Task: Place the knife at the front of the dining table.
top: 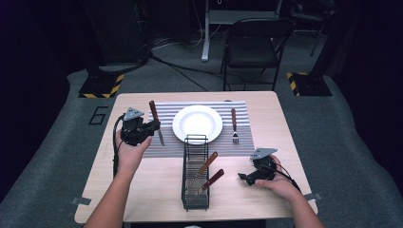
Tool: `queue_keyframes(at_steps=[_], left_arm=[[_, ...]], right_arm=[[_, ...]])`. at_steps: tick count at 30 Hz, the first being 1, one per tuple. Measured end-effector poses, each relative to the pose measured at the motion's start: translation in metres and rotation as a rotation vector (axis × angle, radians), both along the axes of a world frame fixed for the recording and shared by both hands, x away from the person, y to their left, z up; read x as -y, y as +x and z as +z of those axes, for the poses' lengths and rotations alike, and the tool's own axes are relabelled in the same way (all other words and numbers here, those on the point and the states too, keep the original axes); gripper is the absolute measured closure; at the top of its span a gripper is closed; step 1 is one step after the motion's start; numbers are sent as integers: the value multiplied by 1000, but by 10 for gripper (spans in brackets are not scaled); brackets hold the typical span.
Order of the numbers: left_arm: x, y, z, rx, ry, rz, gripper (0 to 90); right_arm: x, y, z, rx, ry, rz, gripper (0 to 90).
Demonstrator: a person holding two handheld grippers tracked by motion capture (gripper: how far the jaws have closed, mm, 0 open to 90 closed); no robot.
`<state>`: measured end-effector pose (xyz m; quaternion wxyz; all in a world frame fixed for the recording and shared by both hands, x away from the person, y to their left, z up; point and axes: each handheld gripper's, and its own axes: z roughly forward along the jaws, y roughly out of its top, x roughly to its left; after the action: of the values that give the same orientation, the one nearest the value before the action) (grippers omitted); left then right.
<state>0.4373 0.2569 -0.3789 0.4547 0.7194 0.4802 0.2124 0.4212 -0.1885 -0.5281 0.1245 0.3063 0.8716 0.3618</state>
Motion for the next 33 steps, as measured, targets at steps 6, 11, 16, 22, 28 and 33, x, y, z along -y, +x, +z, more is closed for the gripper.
queue_keyframes(at_steps=[6,11,16,22,28,33], left_arm=[[-9,5,-10,-12,-7,28,802],[-17,12,-20,-28,-8,61,801],[-20,18,-30,-45,-2,81,801],[-20,24,-39,-62,19,92,801],[-17,31,-44,-77,34,95,801],[-15,36,-50,-97,48,98,801]], right_arm=[[0,0,0,1,0,1,0],[0,0,0,1,-4,7,0],[0,0,0,0,0,0,0],[0,0,0,0,1,0,0],[0,0,0,0,1,0,0],[0,0,0,1,-4,7,0]])
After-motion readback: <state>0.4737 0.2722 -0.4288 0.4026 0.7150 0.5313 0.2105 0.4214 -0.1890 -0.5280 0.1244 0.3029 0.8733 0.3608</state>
